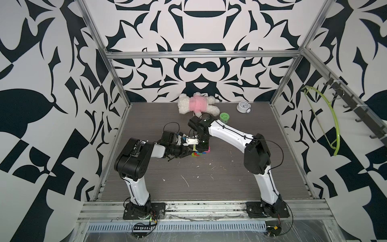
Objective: Assemble the letter y with lego
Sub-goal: Assemble the lego brick with the lego brick.
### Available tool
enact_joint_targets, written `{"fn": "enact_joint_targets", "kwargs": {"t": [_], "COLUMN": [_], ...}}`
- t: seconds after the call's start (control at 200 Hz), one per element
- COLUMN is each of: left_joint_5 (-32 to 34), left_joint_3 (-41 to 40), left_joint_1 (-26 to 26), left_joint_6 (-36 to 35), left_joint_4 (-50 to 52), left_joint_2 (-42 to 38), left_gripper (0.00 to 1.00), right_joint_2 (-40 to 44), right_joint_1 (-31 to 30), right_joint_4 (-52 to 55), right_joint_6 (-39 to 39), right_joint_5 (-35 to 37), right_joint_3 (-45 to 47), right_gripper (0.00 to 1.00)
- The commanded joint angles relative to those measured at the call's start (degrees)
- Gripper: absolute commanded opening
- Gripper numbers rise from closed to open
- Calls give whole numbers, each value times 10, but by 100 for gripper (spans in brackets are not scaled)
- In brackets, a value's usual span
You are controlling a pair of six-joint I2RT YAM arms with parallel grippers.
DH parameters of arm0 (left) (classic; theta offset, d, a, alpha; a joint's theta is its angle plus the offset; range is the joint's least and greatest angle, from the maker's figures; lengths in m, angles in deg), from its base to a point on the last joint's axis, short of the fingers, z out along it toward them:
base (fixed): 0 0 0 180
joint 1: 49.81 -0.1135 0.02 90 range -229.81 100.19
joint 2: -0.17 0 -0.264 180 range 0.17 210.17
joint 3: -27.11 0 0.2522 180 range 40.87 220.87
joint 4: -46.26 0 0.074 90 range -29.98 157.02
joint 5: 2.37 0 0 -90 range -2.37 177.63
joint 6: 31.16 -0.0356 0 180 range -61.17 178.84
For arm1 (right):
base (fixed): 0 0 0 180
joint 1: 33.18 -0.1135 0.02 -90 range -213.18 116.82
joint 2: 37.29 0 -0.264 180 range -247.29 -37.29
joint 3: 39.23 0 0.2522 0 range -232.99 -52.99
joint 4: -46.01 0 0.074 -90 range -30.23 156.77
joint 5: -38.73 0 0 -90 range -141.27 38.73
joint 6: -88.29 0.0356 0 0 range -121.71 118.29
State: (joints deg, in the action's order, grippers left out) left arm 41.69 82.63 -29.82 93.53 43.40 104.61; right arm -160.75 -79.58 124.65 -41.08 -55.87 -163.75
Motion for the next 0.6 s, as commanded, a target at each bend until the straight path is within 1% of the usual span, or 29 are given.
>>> {"fn": "enact_joint_targets", "kwargs": {"t": [0.0, 0.365, 0.595], "left_joint_5": [59, 59, 59], "left_joint_3": [-19, -19, -18], "left_joint_1": [1, 1, 0], "left_joint_6": [-5, -5, -6], "left_joint_4": [68, 69, 69], "left_joint_2": [29, 28, 30], "left_gripper": [49, 49, 49], "right_joint_2": [-1, -11, -20], "right_joint_1": [-5, -8, -11], "right_joint_4": [18, 22, 35], "right_joint_6": [-7, -9, -14], "right_joint_5": [2, 1, 19], "right_joint_3": [-23, -26, -29], "right_gripper": [17, 17, 17]}}
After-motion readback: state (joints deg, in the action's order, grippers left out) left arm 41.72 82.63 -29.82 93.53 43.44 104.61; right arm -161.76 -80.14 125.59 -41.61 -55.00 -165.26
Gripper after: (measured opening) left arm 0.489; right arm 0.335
